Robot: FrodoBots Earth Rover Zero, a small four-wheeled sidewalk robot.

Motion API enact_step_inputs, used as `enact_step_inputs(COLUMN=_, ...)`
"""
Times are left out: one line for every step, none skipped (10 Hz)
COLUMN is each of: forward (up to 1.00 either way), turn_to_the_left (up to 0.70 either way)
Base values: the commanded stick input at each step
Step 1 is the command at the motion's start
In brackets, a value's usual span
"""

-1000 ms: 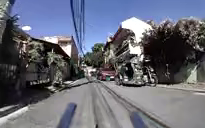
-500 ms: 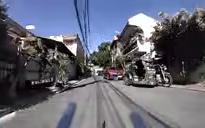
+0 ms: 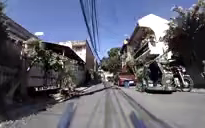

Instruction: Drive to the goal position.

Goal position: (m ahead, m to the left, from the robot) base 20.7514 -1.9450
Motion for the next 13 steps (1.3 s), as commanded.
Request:
enact_step_inputs(forward=1.00, turn_to_the_left=0.17)
enact_step_inputs(forward=1.00, turn_to_the_left=0.17)
enact_step_inputs(forward=1.00, turn_to_the_left=0.11)
enact_step_inputs(forward=1.00, turn_to_the_left=0.11)
enact_step_inputs(forward=1.00, turn_to_the_left=0.14)
enact_step_inputs(forward=1.00, turn_to_the_left=-0.10)
enact_step_inputs(forward=1.00, turn_to_the_left=-0.39)
enact_step_inputs(forward=1.00, turn_to_the_left=-0.40)
enact_step_inputs(forward=1.00, turn_to_the_left=-0.40)
enact_step_inputs(forward=1.00, turn_to_the_left=-0.40)
enact_step_inputs(forward=1.00, turn_to_the_left=-0.40)
enact_step_inputs(forward=1.00, turn_to_the_left=-0.39)
enact_step_inputs(forward=1.00, turn_to_the_left=-0.25)
